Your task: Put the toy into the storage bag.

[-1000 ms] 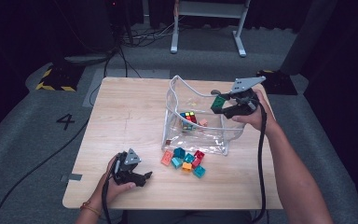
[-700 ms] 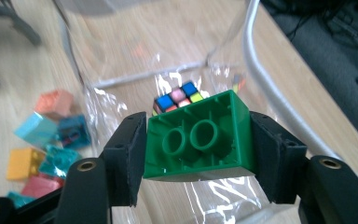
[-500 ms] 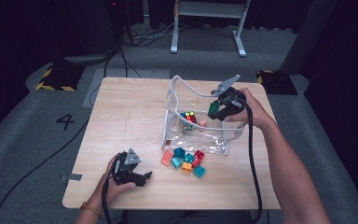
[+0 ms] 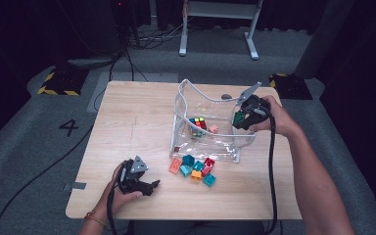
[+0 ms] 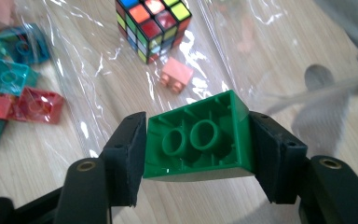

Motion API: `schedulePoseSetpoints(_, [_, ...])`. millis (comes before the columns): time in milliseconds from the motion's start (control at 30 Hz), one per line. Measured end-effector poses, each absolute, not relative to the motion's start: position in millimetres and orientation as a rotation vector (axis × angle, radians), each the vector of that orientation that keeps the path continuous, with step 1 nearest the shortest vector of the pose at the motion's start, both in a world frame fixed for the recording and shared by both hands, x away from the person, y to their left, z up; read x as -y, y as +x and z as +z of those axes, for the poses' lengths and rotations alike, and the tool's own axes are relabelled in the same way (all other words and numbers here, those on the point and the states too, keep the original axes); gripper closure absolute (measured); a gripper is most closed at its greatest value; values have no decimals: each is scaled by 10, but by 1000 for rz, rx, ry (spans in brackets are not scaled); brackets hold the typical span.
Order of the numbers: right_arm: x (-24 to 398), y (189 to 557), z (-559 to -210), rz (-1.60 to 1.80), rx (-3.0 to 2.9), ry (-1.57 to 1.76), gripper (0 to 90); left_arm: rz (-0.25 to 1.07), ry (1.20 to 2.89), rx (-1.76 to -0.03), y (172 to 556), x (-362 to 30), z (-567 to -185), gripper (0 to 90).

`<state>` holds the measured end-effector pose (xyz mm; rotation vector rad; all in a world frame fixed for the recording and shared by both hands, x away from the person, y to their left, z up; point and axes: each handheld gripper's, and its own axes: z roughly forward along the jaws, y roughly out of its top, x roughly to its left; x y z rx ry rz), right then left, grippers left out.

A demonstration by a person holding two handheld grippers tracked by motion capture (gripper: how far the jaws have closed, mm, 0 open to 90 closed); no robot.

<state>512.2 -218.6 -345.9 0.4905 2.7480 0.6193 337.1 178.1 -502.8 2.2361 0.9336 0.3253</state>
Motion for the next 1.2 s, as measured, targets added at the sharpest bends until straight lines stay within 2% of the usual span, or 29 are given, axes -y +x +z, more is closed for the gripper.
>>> schedulePoseSetpoints(400, [2308,5057,-3400,708,-2686,519,371,325,2236,-934,3370,-1781,-5028,126])
schedulePoseSetpoints(633, [2428,4984,-3367,894,-2617,589,345,325,2236,-934,3370,-1781,-5028,126])
schedulePoseSetpoints(1200, [2746,4458,-3103,1229,-2356,664,326,325,2235,-934,3370,-1781,-5028,126])
